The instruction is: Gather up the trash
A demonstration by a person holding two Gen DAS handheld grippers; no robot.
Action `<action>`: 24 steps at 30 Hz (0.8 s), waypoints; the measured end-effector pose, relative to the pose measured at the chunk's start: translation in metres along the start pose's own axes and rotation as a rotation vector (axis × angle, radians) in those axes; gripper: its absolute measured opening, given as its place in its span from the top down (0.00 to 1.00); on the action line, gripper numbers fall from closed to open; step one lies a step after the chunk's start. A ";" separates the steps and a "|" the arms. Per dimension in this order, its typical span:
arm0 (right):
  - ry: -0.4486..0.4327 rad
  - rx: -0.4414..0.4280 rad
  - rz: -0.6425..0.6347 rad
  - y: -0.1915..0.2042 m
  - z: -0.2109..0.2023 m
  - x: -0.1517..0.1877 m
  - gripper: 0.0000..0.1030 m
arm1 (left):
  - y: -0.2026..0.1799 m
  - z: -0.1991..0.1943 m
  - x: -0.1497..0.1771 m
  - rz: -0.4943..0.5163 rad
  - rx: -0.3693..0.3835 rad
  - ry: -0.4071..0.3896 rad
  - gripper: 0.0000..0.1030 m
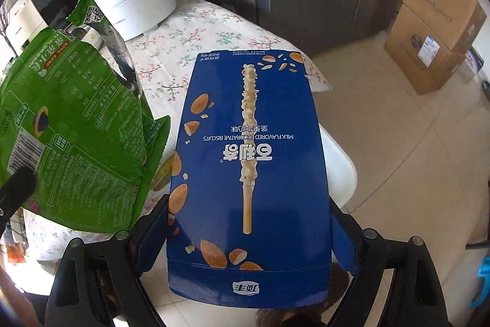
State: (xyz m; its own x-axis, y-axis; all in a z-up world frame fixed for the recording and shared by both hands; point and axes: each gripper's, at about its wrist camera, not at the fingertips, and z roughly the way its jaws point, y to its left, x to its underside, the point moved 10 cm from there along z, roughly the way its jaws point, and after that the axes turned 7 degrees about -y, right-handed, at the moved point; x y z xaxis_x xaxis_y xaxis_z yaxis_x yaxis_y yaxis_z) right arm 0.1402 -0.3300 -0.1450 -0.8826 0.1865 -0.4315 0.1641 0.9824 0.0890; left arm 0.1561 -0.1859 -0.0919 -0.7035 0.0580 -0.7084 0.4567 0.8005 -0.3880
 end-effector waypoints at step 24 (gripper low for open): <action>-0.231 0.009 0.004 0.002 -0.075 0.000 0.00 | 0.054 -0.052 0.013 0.047 -0.450 -0.067 0.04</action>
State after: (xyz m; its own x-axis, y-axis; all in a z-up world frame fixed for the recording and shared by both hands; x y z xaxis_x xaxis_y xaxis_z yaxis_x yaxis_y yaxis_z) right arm 0.1073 -0.3288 -0.0774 -0.7576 0.1864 -0.6255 0.1723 0.9815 0.0839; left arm 0.1435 -0.1113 -0.0917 -0.6444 0.0734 -0.7611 0.1947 0.9783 -0.0705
